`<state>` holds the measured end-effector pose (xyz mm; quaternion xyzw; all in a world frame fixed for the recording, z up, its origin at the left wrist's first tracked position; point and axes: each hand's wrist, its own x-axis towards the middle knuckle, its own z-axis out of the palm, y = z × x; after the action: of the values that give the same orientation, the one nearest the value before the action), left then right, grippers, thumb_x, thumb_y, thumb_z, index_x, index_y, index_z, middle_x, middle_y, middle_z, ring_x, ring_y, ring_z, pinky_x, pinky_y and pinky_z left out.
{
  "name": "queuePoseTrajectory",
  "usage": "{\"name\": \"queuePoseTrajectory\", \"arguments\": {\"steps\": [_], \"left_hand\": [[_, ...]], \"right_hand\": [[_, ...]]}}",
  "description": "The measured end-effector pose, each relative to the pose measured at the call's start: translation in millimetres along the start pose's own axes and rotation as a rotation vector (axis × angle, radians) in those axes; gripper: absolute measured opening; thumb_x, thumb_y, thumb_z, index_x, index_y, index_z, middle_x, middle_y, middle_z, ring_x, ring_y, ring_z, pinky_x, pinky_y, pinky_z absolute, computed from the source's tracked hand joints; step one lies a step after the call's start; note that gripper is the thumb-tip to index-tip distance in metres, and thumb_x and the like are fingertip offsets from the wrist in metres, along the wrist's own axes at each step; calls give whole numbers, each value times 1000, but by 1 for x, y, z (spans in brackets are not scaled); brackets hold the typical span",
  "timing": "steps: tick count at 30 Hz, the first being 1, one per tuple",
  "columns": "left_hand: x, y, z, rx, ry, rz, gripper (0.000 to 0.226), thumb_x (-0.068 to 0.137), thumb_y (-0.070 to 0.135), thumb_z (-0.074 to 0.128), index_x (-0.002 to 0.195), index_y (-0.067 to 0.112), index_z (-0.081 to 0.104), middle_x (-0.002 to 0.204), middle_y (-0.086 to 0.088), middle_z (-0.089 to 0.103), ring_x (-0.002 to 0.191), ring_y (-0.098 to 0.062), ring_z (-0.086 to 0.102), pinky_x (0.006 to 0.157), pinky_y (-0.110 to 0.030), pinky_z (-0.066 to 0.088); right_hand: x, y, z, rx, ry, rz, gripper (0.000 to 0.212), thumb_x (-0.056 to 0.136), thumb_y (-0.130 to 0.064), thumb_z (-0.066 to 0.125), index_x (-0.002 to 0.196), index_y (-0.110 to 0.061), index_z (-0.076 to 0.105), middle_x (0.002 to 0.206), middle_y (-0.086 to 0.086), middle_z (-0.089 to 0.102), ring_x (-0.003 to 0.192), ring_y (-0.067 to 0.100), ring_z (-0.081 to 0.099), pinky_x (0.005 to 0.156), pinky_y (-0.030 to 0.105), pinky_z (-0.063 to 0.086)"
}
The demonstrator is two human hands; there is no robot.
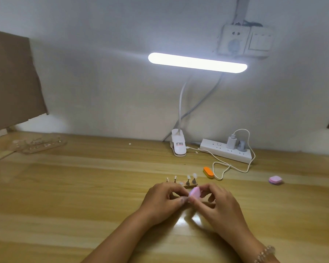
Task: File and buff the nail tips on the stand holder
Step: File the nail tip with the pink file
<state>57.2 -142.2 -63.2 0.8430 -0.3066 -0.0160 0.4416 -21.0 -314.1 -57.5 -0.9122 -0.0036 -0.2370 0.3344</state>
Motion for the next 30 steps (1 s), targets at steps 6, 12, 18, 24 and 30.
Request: {"name": "queuePoseTrajectory", "arguments": {"steps": [6, 12, 18, 24, 30], "left_hand": [[1, -4, 1, 9, -2, 7, 15, 88, 31, 70, 93, 45, 74, 93, 23, 73, 64, 8, 55, 69, -23, 45], [2, -5, 1, 12, -4, 14, 14, 90, 31, 68, 96, 41, 75, 90, 22, 72, 63, 6, 53, 68, -24, 42], [0, -5, 1, 11, 3, 28, 15, 94, 27, 64, 96, 38, 73, 90, 24, 70, 60, 4, 50, 63, -19, 36], [1, -7, 1, 21, 0, 21, 15, 96, 26, 57, 95, 36, 69, 79, 34, 62, 61, 0, 48, 64, -23, 36], [1, -6, 2, 58, -4, 28, 16, 96, 28, 58, 96, 43, 64, 84, 32, 64, 61, 5, 49, 62, -18, 33]], "right_hand": [[4, 2, 0, -52, 43, -7, 26, 75, -57, 70, 81, -32, 64, 81, -16, 61, 84, 8, 52, 75, 28, 44], [4, 2, 1, -6, 25, -12, 27, 73, -59, 69, 82, -34, 66, 79, -15, 62, 81, 3, 50, 66, 13, 35], [2, 0, 2, 61, -12, -37, 20, 75, -52, 72, 87, -36, 68, 83, -17, 65, 76, 6, 55, 62, 15, 40], [-2, -3, 5, -46, -2, -116, 29, 74, -58, 69, 94, -37, 65, 86, -21, 61, 76, 5, 53, 66, 19, 43], [0, 1, 2, -61, 45, -58, 26, 74, -55, 73, 89, -37, 63, 85, -21, 62, 72, 4, 53, 63, 21, 42]]}}
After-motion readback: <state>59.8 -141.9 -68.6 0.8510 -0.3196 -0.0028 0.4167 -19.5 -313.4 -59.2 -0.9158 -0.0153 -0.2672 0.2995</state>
